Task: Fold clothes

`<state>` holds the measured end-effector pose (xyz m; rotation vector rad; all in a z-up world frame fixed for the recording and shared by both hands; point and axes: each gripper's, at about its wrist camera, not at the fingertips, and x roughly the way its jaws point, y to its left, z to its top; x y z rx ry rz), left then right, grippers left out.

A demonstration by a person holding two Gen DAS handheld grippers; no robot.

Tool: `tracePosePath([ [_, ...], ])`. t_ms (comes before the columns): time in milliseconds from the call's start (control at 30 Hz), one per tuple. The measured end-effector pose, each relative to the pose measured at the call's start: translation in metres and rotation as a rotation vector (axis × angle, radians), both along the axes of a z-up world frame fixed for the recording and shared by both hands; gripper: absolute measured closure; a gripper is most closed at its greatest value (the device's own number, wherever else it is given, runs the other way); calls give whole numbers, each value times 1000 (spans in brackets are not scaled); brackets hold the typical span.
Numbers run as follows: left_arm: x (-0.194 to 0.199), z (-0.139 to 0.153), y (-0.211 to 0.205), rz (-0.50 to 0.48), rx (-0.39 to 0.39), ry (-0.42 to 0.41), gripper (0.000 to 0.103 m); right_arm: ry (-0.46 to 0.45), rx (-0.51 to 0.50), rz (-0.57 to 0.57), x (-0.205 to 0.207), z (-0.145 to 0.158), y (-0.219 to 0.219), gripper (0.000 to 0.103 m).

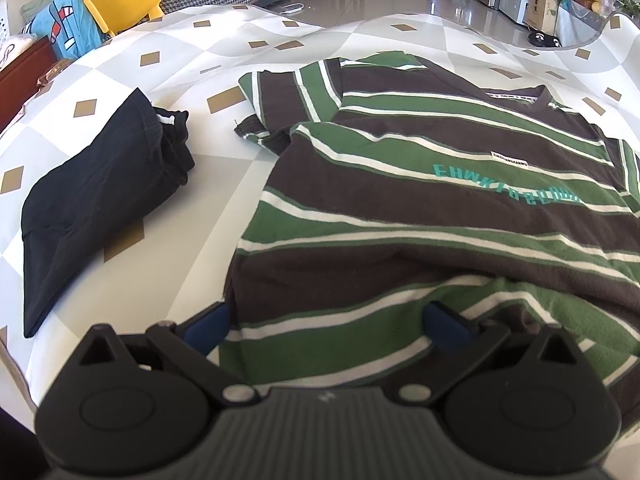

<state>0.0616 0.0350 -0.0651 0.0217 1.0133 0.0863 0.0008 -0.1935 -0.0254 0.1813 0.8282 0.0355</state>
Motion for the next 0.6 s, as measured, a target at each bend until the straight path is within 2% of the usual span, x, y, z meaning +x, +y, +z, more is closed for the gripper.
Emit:
tracePosePath([
  [133,0,0,0,1,1,1,0,-11,-35,70,-3,-1,17,57],
  [333,3,2,5,21,-14,1,0,3,-40,151,-6,-10,34,71],
  [600,9,1,21,94,-22,17,0,7,-51,238,-10,-14,45,72],
])
